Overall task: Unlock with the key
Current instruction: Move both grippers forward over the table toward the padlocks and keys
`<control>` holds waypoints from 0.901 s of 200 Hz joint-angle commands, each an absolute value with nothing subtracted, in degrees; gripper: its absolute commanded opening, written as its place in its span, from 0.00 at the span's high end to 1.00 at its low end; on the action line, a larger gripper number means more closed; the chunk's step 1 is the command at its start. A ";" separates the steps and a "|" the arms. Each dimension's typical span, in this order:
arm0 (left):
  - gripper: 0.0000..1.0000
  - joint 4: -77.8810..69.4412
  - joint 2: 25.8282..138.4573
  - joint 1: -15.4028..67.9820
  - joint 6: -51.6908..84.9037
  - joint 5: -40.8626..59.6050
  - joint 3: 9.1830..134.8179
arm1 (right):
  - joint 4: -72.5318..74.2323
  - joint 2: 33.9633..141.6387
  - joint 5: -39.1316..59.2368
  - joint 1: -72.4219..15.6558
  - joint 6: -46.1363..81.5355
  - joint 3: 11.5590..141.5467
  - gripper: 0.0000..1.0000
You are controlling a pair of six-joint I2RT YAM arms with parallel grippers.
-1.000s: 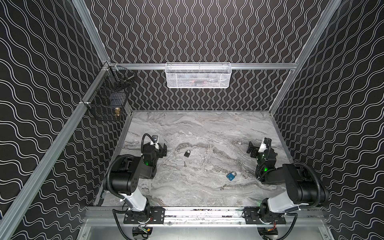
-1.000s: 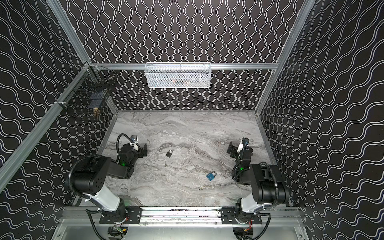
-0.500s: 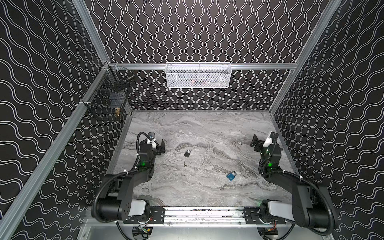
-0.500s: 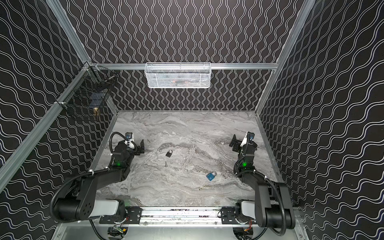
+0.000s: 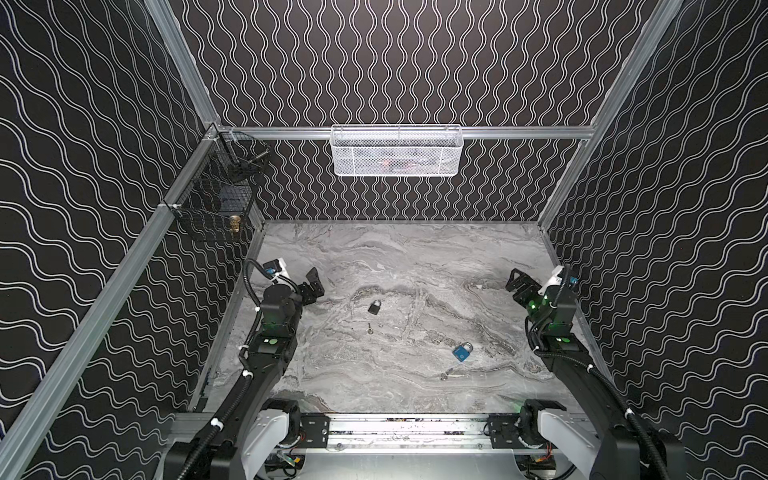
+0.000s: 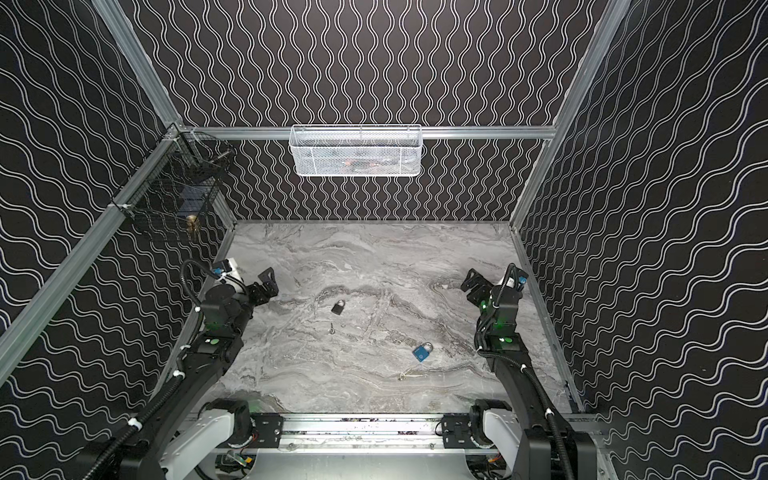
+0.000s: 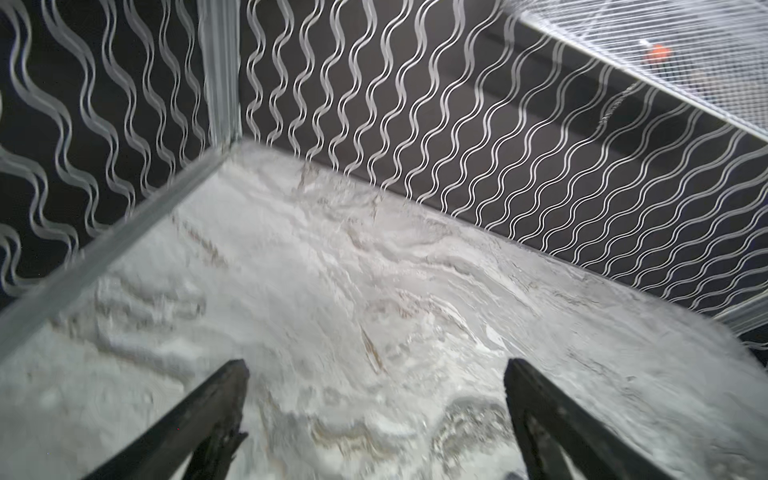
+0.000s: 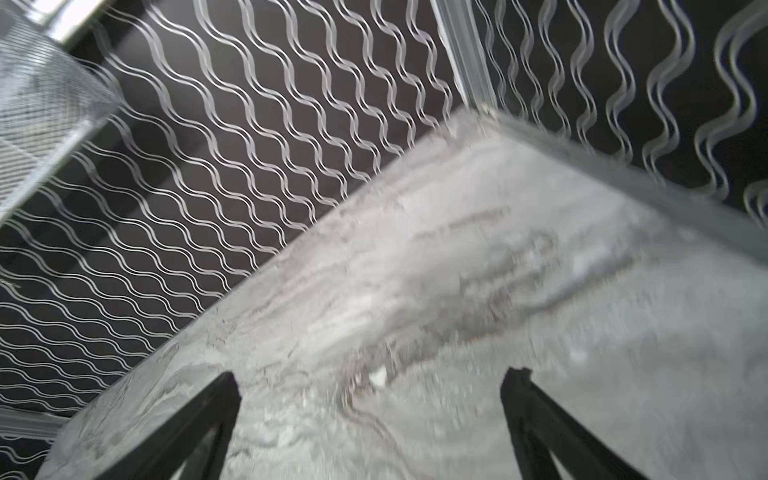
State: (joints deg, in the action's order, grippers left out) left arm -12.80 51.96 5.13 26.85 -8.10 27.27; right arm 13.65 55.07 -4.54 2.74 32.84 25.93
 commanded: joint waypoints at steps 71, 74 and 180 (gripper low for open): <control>0.01 -2.28 45.65 5.09 36.85 7.35 27.52 | -6.88 57.41 15.02 0.87 30.20 32.53 0.01; 0.01 -1.95 45.62 5.10 36.89 7.82 27.51 | -7.77 57.52 14.98 0.58 29.94 33.06 0.01; 0.01 10.92 41.08 18.61 39.01 12.12 28.50 | -26.57 59.10 1.46 -26.83 36.53 40.40 0.01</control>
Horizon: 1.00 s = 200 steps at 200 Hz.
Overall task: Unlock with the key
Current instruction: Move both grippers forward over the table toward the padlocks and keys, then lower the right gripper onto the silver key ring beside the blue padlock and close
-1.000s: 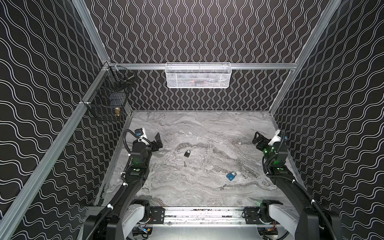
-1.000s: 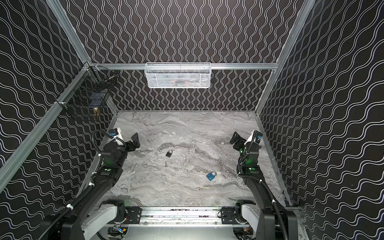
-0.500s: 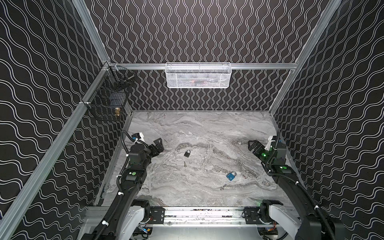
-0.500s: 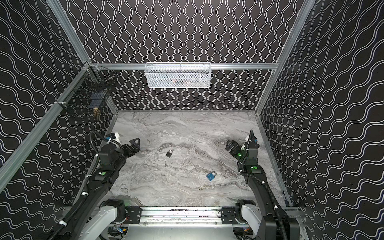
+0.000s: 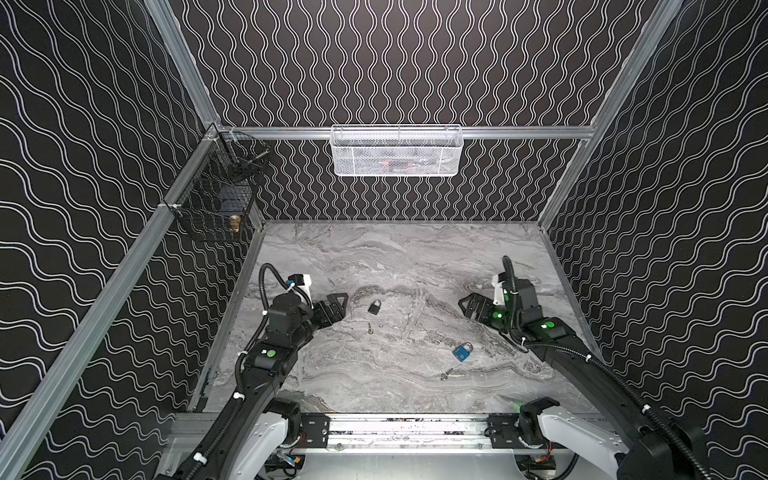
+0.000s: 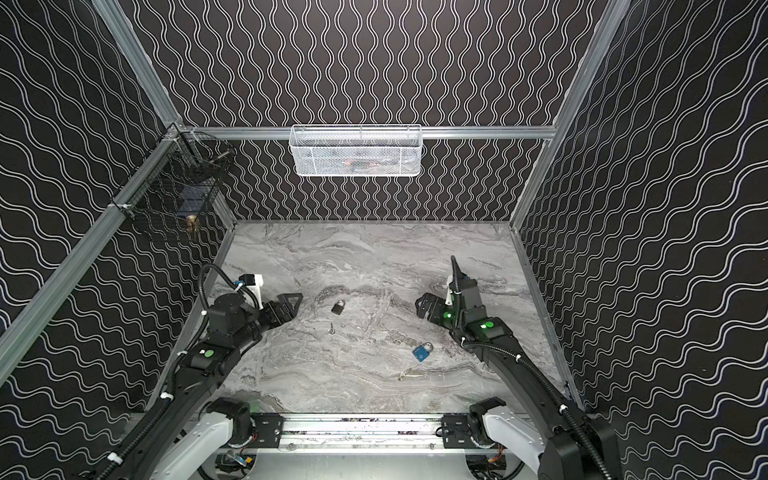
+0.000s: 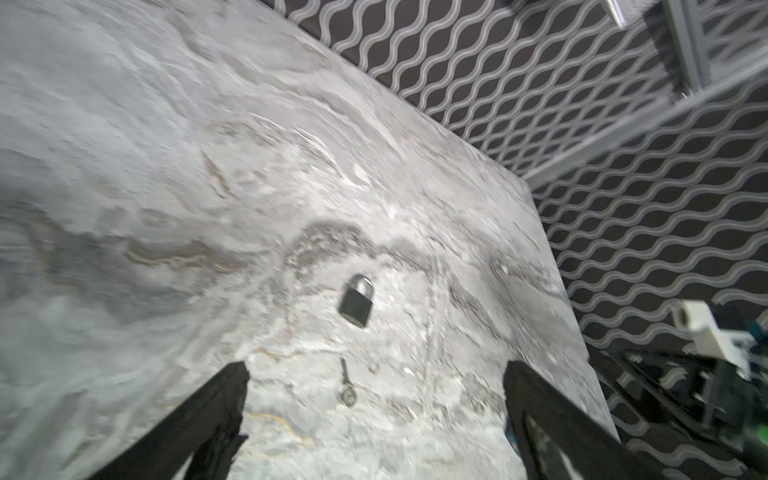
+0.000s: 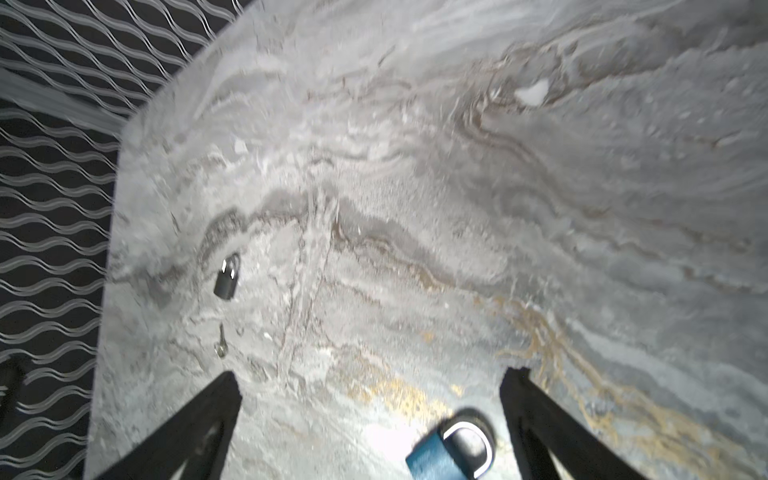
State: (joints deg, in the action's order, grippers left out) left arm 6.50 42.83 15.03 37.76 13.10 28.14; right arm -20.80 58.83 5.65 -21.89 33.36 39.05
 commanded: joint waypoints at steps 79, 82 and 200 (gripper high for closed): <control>0.01 10.90 37.30 35.00 44.63 6.69 24.80 | -32.60 61.37 -3.24 -44.25 44.85 37.96 0.02; 0.01 10.76 37.42 35.65 44.81 6.41 24.74 | -32.79 61.66 -3.39 -44.82 45.09 37.97 0.02; 0.01 1.71 50.66 59.87 49.92 -9.99 26.18 | -35.28 71.15 -8.71 -58.19 56.95 38.92 0.27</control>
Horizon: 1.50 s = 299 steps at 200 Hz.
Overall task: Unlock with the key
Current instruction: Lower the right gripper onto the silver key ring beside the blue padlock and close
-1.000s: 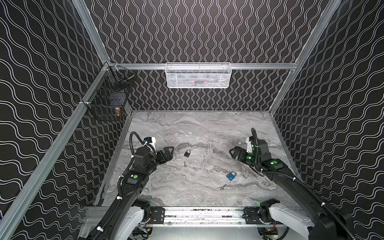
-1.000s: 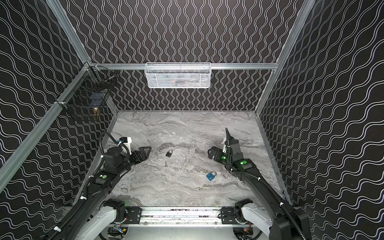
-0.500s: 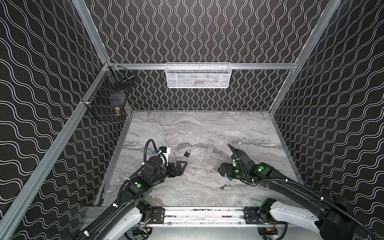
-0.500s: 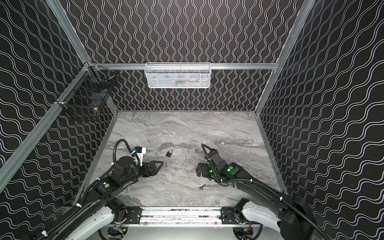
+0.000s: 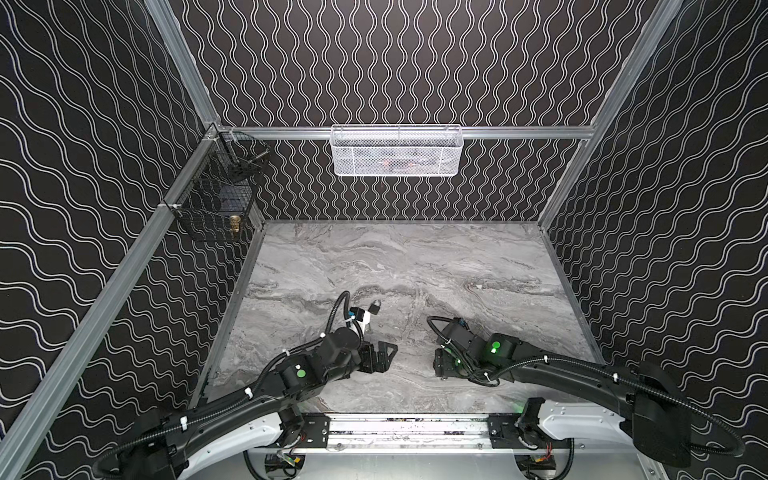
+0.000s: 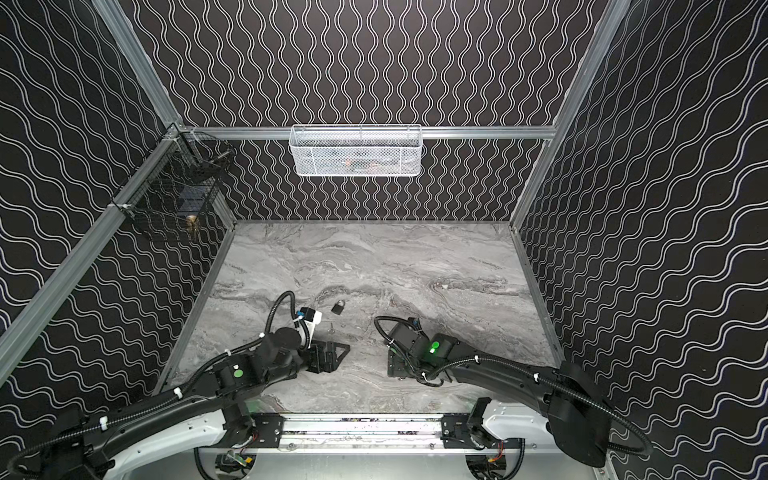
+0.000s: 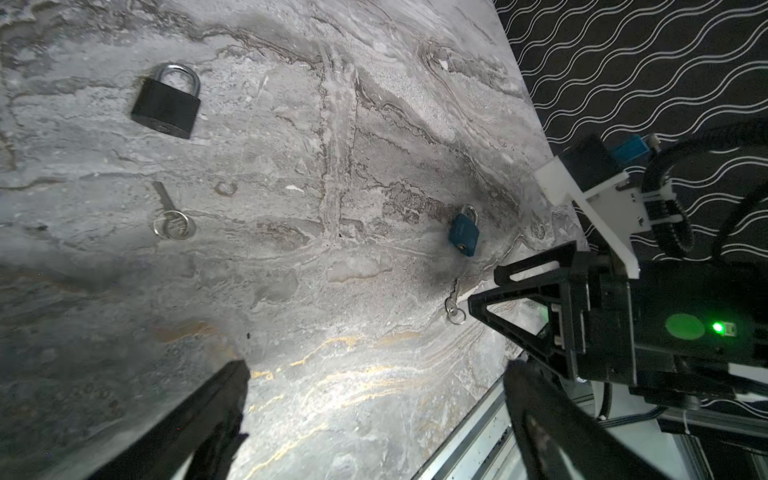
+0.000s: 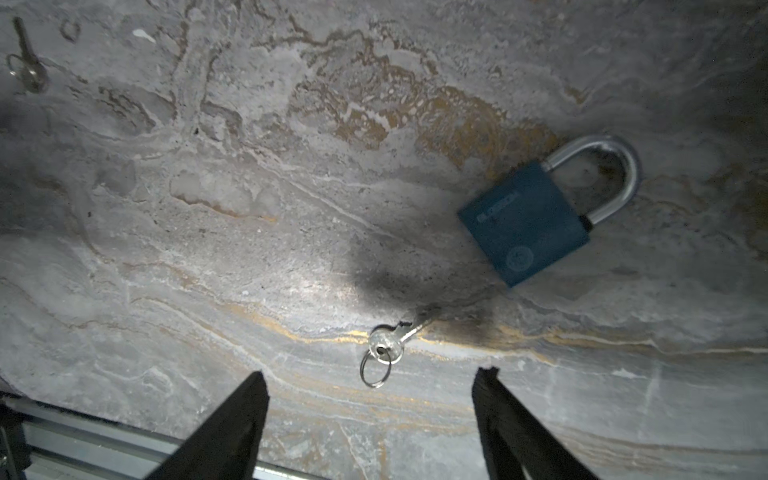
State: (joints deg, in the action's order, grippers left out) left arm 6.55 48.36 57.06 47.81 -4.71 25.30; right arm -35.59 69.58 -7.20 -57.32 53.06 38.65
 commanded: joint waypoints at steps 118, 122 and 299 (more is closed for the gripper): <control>0.01 4.64 53.22 63.52 51.67 -13.62 26.89 | -30.01 75.94 -9.13 -61.79 62.25 35.99 0.33; 0.01 5.23 53.15 63.54 51.71 -13.74 27.02 | -29.77 76.21 -8.99 -61.77 62.14 36.03 0.33; 0.01 7.35 53.70 63.54 52.58 -12.83 28.74 | -34.52 78.62 -4.72 -62.57 59.43 40.76 0.43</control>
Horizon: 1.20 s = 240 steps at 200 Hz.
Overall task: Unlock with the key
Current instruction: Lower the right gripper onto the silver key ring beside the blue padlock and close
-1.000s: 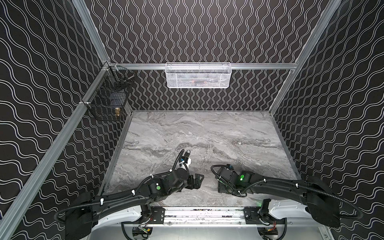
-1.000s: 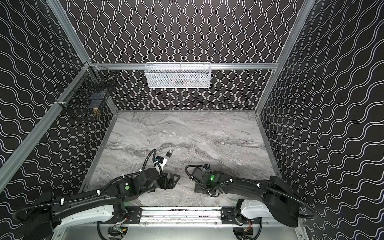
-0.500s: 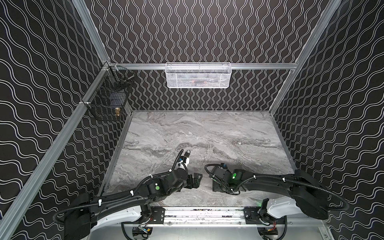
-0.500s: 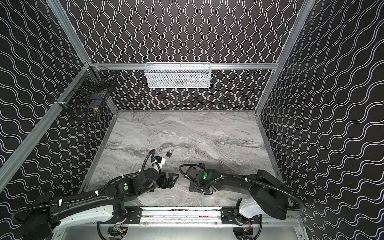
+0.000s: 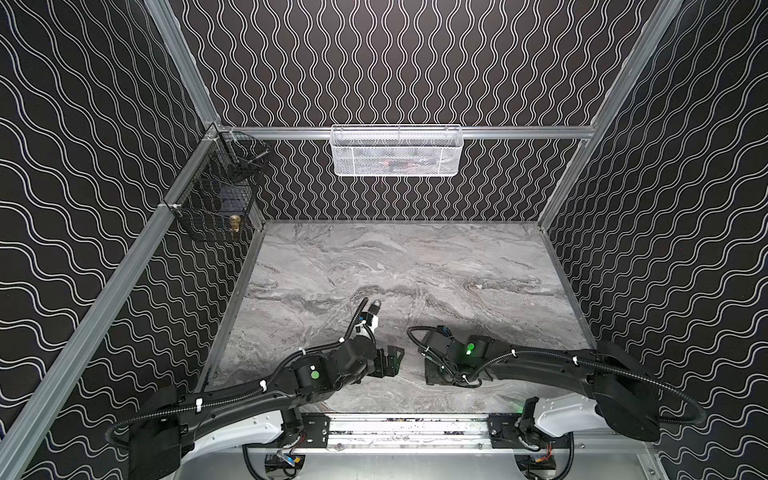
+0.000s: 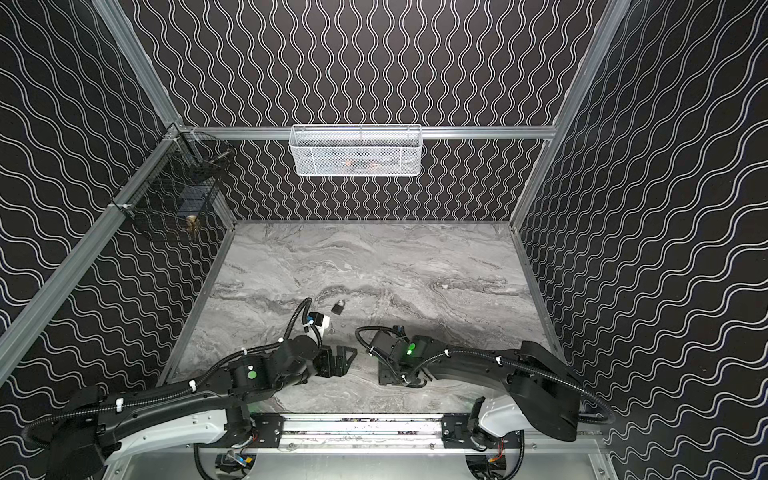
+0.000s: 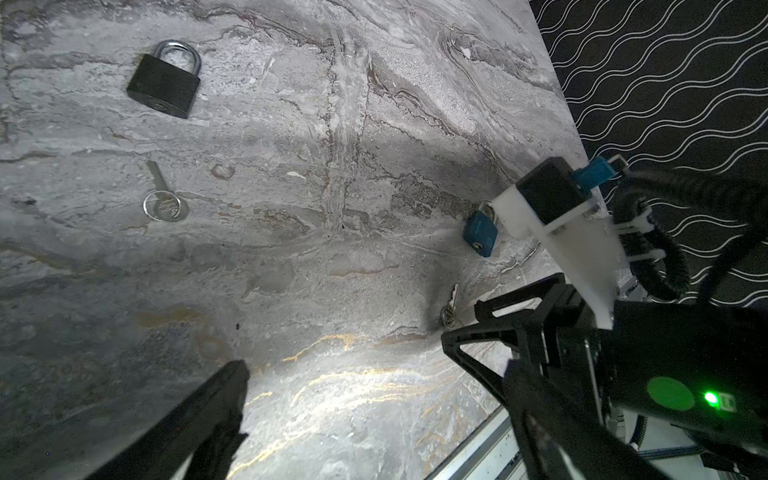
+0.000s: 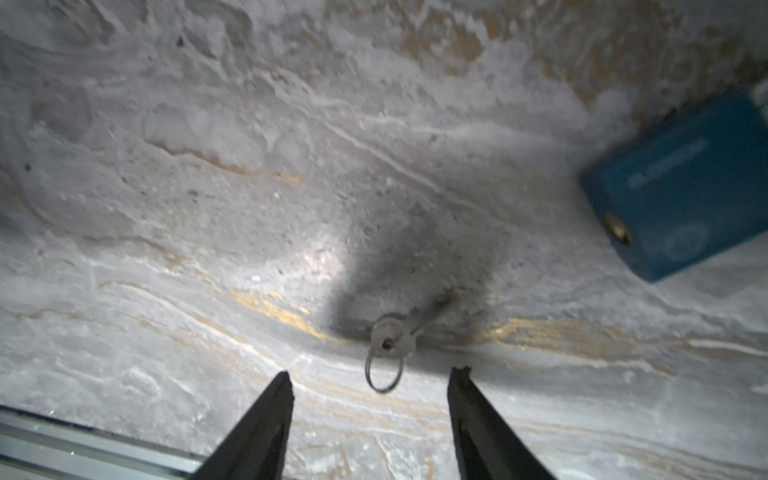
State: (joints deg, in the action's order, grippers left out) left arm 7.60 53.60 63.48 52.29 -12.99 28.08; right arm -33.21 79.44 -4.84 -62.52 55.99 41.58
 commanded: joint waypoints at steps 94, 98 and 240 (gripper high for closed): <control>0.01 7.54 52.94 63.54 53.02 -12.46 28.13 | -31.64 80.28 -5.93 -62.58 63.30 41.20 0.61; 0.01 7.43 52.79 63.54 53.08 -12.48 28.08 | -31.70 80.41 -5.94 -62.58 63.42 41.22 0.61; 0.01 7.88 52.51 63.54 53.97 -12.75 27.62 | -31.82 83.81 -8.50 -63.63 65.26 41.44 0.76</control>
